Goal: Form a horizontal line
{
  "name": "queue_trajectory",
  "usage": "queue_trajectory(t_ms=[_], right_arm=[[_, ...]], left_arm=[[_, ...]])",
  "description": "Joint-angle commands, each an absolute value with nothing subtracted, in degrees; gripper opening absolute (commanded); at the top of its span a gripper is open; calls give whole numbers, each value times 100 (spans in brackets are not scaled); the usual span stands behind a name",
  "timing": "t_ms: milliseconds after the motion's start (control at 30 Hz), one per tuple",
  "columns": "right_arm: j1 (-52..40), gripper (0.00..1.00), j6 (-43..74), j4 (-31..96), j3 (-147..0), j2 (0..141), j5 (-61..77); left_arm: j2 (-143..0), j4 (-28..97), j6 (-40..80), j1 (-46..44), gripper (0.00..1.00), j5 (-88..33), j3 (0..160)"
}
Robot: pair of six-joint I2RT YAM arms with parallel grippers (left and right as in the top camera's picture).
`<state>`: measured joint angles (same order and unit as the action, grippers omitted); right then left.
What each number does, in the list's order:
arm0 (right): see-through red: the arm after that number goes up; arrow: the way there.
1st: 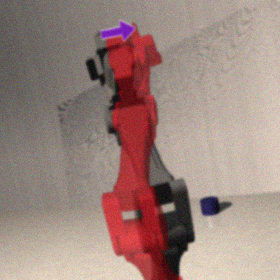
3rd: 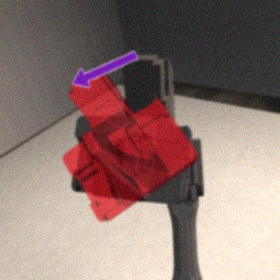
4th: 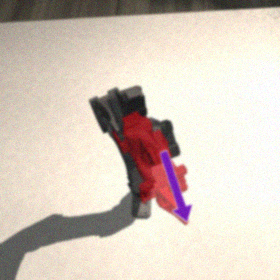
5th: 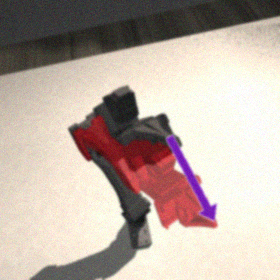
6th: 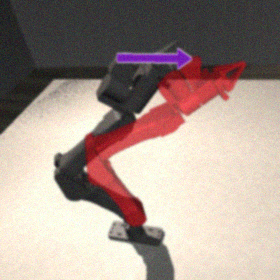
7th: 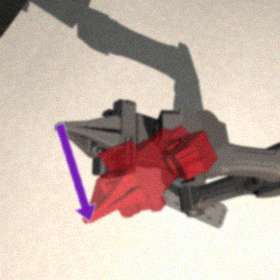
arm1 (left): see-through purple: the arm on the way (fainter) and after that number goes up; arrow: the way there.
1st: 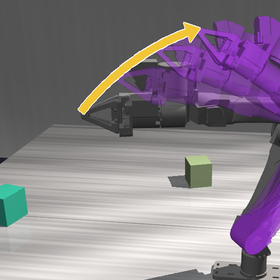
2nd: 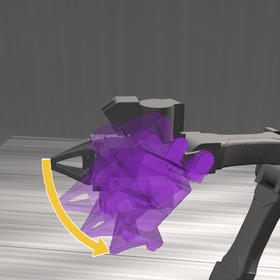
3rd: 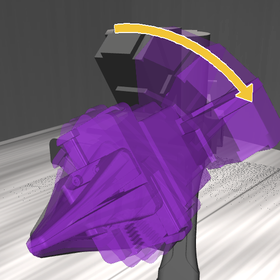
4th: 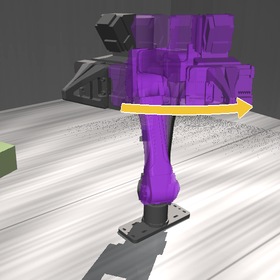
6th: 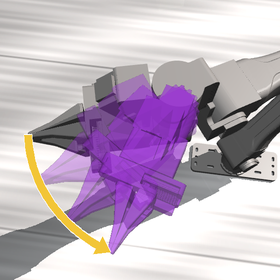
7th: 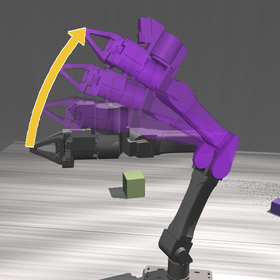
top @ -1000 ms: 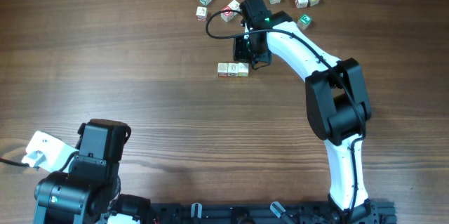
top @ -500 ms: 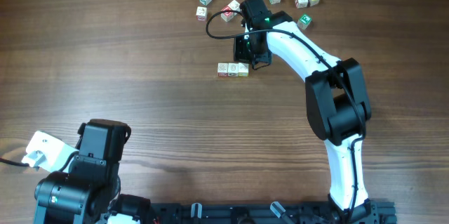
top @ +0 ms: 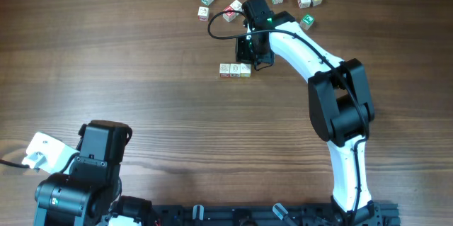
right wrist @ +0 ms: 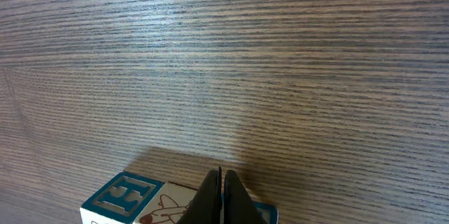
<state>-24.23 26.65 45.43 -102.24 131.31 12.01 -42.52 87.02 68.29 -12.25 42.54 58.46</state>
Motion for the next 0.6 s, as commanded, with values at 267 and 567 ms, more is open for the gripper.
queue_trajectory(t_ms=[267,567], right_arm=[[-2443,5,2565,4589,-10193,13275,1302],[-2443,5,2563,4508,-10193,13275,1280]], left_arm=[[-4233,8707,6947,-1177,100,4289,5835],[-4233,8707,6947,-1177,100,4289,5835]])
